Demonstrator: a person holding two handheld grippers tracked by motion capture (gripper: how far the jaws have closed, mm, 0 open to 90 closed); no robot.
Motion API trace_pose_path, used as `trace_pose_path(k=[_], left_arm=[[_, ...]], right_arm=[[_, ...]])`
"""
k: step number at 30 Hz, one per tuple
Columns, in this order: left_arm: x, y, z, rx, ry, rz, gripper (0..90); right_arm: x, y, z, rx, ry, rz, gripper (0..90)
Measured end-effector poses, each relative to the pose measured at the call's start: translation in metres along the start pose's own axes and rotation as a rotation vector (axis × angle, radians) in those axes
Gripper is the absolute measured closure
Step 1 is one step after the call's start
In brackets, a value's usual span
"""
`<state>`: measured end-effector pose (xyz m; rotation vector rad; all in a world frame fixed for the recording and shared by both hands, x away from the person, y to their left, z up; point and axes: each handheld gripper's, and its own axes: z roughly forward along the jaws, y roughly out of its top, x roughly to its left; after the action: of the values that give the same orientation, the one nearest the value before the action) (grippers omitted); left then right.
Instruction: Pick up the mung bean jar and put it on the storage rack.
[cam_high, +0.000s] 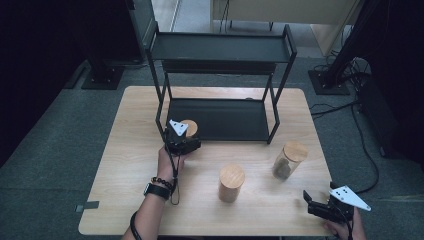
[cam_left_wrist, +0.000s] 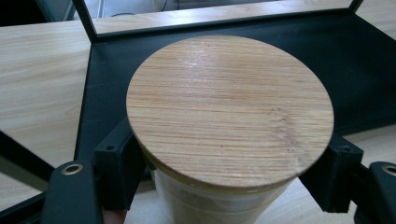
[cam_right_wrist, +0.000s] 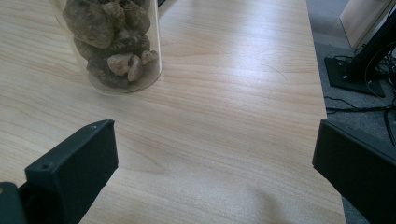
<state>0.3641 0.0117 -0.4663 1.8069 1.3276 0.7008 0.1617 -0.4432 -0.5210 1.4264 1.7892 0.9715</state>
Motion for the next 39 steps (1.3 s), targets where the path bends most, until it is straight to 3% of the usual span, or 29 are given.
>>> trace_pose_path(k=[12,15,39], left_arm=[[0.006,0.012,0.014,-0.003,0.033,0.001,25.2],[0.010,0.015,0.021,-0.003,0.048,-0.017,25.2],[0.021,0.026,0.049,0.007,0.091,-0.044,25.3]], right_arm=[[0.000,0.000,0.000,0.003,-0.005,0.001,0.0],[0.000,0.000,0.000,0.002,-0.005,0.002,0.0],[0.000,0.000,0.001,0.003,-0.010,0.005,0.0]])
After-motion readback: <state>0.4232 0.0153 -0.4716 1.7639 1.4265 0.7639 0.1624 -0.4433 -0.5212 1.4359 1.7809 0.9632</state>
